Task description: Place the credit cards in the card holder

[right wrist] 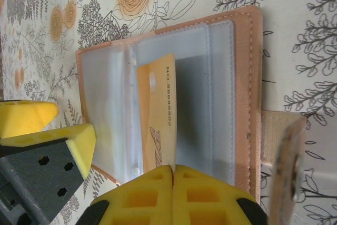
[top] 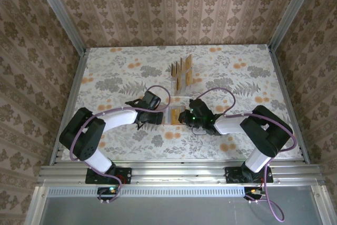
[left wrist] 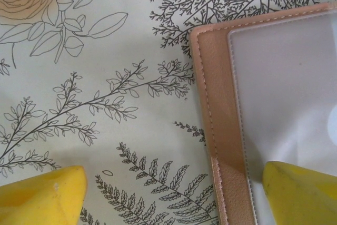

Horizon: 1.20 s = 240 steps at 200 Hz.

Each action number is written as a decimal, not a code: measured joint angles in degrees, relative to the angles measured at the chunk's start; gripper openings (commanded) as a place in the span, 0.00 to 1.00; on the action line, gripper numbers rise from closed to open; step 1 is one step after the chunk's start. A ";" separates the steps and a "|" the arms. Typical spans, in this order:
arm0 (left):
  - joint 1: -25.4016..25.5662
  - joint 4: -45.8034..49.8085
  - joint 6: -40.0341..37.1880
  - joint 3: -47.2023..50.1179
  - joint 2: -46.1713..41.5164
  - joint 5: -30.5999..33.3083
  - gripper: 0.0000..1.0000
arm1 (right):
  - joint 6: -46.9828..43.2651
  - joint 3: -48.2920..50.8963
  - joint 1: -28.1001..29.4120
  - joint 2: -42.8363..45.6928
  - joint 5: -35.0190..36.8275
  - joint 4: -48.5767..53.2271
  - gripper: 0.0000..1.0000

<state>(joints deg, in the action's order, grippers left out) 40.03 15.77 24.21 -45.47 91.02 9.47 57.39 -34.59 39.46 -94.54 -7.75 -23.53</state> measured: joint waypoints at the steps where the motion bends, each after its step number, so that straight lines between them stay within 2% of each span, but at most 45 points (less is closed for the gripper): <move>1: 0.00 -0.04 -0.02 0.02 0.02 0.00 0.87 | 0.04 0.02 0.00 0.00 -0.02 -0.07 0.00; 102: -0.37 -1.68 0.24 1.42 -0.83 -0.22 0.87 | 1.27 2.29 -1.36 -0.02 -4.31 -9.05 0.00; 181: -0.37 -1.40 1.07 2.05 -1.60 0.00 0.87 | 1.16 3.26 -1.36 -0.04 -4.50 -16.13 0.00; 240: -0.37 -1.38 1.49 2.12 -1.62 0.04 0.87 | 2.03 4.42 -1.36 -4.44 -4.48 -24.39 0.00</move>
<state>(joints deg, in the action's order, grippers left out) 39.66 14.39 25.69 -43.35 89.41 9.52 59.42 -30.17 38.11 -98.98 -12.23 -47.92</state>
